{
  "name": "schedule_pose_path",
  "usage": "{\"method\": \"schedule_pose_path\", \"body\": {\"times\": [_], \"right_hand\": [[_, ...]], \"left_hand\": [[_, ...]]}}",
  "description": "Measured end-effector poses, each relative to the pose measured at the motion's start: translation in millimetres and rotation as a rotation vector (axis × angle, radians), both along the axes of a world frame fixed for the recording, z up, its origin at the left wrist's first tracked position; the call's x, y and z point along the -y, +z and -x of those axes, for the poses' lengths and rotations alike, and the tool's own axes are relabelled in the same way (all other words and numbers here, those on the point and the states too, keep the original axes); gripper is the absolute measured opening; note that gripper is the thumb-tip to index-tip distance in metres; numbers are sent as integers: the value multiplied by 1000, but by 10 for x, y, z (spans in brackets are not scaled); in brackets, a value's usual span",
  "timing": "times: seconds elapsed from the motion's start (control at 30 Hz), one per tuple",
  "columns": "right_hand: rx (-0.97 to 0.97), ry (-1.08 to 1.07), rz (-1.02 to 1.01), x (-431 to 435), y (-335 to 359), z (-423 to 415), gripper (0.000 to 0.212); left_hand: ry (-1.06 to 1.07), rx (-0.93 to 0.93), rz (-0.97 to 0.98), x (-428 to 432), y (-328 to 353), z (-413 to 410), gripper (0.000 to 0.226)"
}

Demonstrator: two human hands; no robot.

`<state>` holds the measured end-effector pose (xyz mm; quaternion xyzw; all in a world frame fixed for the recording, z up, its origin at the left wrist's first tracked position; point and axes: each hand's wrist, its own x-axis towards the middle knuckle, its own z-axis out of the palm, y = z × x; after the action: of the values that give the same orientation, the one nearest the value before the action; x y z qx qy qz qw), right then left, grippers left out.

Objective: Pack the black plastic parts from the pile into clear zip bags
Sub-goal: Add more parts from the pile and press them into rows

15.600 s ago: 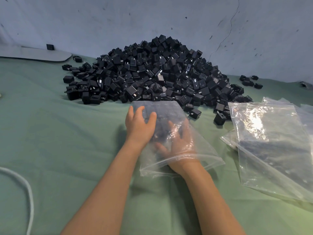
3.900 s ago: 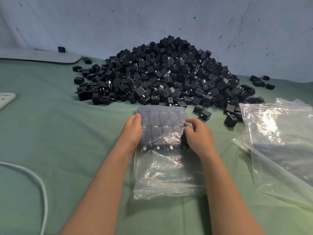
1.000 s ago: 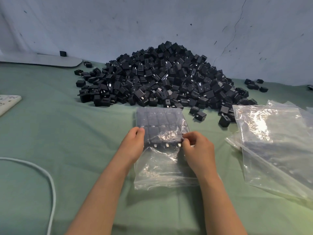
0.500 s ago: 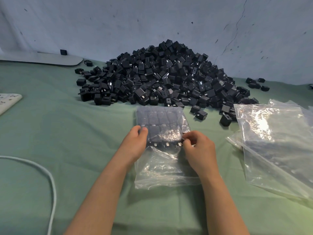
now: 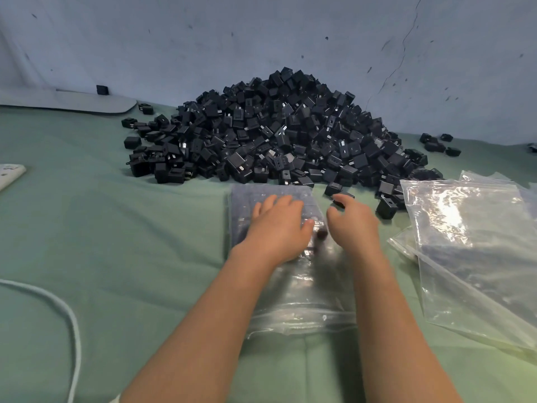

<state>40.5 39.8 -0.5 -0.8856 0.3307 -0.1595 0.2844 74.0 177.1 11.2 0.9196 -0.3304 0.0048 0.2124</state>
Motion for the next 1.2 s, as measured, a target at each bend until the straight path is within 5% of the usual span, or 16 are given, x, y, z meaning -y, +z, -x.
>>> {"method": "schedule_pose_path", "body": {"times": [0.2,0.67,0.87,1.07,1.2], "right_hand": [[-223,-87,-55,185,-181,-433,49],[-199,-68,32,333,-129,-107,30],[-194,-33,38,221,-156,-174,42],[-115,-85,25,200,-165,-140,40],[170,45,-99,145,15,175,33]], "left_hand": [[-46,-116,-155,118,-120,-65,51],[-97,-118,-155,16,-239,-64,54],[-82,-109,-162,34,-230,-31,52],[-120,-94,-164,-25,-76,103,52],[-267,-127,-101,-180,92,457,44]]}}
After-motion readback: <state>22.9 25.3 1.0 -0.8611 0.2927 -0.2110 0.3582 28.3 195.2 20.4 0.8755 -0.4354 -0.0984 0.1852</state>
